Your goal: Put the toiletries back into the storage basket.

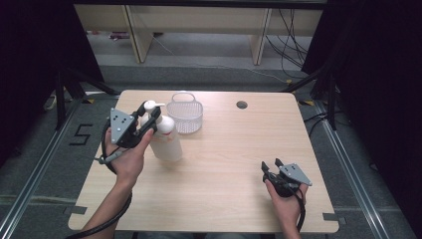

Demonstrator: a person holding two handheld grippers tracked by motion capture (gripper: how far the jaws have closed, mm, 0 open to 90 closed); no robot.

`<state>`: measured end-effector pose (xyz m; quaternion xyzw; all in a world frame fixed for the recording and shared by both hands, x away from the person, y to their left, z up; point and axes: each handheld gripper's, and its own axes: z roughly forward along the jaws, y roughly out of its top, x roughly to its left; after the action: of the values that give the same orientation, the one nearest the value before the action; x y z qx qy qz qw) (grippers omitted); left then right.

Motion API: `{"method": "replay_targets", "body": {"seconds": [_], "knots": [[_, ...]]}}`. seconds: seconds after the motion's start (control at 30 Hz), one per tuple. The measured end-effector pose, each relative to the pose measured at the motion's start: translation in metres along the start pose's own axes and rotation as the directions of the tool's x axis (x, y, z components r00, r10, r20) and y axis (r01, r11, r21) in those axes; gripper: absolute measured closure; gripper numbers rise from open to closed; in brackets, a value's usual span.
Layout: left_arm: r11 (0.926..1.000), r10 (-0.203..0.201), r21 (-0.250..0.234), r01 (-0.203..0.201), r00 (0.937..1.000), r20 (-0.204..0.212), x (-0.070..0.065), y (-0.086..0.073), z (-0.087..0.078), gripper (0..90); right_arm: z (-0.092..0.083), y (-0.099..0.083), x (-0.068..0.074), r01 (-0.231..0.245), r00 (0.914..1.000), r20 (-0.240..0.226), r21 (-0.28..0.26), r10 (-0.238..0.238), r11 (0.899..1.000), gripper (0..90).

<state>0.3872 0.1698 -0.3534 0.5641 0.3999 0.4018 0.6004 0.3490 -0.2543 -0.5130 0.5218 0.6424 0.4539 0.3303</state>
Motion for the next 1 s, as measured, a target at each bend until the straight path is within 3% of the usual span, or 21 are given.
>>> {"method": "replay_targets", "body": {"seconds": [0.67,0.7,1.0], "knots": [[1.0000,-0.001,0.002,0.001,1.0000,0.007,0.001,0.010,0.023,59.0,0.001,0.000,-0.001,0.002,1.0000,-0.004,-0.005,-0.002,1.000,45.3],[1.0000,-0.002,0.002,0.002,1.0000,0.008,0.001,0.010,0.024,58.9,0.001,0.000,-0.003,0.033,0.9994,0.001,-0.013,-0.033,0.999,45.3],[0.9999,-0.007,-0.008,0.007,0.9999,0.014,-0.003,0.015,0.034,59.0,0.002,0.000,-0.002,0.012,0.9998,-0.012,-0.022,-0.012,1.000,45.3]]}}
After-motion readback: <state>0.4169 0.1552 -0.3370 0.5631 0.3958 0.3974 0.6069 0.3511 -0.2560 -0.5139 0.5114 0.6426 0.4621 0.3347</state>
